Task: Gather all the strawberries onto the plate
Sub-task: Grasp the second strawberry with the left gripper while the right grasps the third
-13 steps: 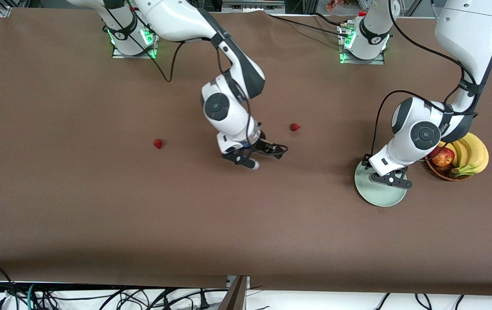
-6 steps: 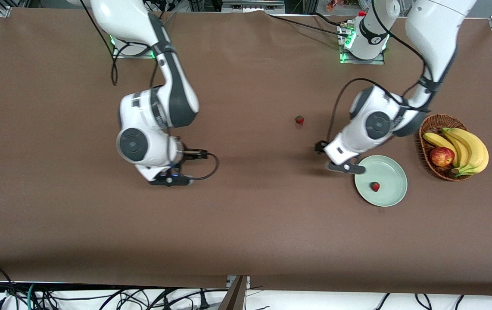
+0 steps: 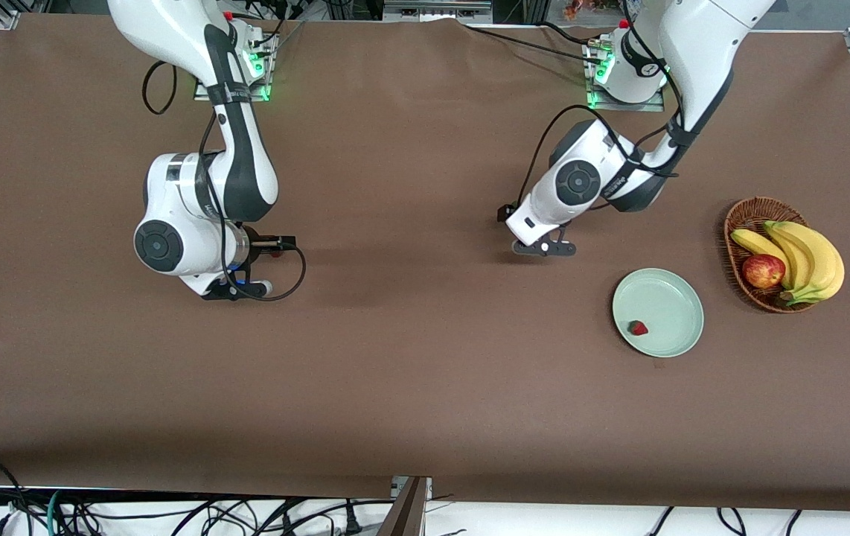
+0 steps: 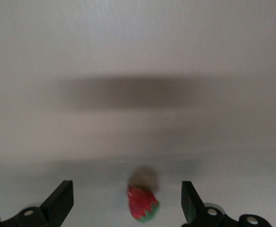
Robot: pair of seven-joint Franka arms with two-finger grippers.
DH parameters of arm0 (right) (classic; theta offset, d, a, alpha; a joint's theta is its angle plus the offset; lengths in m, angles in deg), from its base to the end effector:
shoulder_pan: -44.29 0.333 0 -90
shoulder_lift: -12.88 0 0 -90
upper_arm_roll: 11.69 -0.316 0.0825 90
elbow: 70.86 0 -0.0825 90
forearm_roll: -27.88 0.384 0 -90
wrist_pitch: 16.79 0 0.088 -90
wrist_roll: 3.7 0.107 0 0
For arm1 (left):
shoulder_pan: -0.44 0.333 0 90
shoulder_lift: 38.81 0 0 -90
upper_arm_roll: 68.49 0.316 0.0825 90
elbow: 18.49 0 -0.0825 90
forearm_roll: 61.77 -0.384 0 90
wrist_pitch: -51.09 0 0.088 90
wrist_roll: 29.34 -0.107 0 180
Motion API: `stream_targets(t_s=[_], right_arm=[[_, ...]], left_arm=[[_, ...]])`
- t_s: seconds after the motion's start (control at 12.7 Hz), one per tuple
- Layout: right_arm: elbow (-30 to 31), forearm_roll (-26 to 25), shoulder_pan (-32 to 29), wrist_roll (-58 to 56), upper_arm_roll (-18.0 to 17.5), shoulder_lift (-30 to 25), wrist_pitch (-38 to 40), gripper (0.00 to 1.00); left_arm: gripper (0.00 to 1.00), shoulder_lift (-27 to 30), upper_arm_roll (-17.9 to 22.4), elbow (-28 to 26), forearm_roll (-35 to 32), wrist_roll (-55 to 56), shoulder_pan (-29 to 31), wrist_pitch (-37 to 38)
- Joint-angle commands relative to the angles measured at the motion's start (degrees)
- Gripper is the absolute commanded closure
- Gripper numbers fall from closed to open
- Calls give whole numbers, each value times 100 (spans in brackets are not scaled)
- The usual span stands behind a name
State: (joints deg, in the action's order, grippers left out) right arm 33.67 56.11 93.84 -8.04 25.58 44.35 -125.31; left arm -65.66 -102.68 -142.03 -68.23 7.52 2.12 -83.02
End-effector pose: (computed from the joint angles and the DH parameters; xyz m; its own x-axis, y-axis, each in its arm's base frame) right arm 0.5766 0.1847 0.2611 0.9414 0.0741 -0.3291 0.0477 -0.9950 -0.0879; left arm 0.4567 -0.2968 0.2001 0.9645 0.0077 -0.2639 0.0194 -0.9989 0.0418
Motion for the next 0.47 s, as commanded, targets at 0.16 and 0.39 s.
stream_targets(t_s=[0.16, 0.39], right_arm=[[1262, -72, 125, -296, -201, -178, -1539, 5], [1430, -2, 116, -340, -316, -125, -1866, 21]], left_arm=[[0, 101, -369, -503, 57, 998, -28, -228], [0, 84, -360, -697, 13, 1007, -28, -598]])
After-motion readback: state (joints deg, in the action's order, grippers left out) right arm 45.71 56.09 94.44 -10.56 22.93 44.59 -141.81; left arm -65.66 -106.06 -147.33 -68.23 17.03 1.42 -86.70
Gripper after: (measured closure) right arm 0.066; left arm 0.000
